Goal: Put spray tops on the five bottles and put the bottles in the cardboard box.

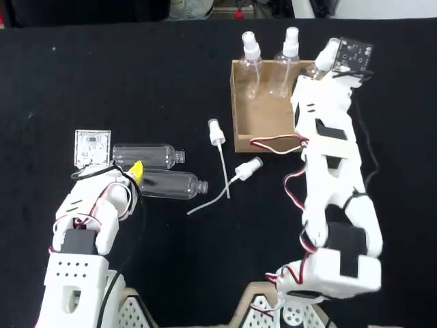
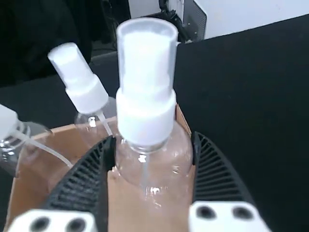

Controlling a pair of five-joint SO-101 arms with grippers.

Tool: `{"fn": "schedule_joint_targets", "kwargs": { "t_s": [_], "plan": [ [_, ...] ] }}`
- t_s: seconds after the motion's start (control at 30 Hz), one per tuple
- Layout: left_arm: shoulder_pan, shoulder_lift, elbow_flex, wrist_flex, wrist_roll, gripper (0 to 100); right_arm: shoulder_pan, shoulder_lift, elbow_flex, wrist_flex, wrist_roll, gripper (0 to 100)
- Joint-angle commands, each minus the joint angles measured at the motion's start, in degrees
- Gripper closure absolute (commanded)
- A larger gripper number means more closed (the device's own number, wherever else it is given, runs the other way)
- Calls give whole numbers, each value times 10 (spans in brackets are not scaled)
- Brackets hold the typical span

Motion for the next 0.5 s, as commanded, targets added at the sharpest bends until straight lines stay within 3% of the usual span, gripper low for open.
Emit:
{"fn": "schedule_joint_targets", "kwargs": {
  "t_s": [0.0,0.47],
  "plan": [
    [-3,-2,-6,-15,5,812,6,10,-39,-48,-4,882],
    [-3,-2,-6,-16,5,812,9,121,-117,-74,-3,882]
  ]
}}
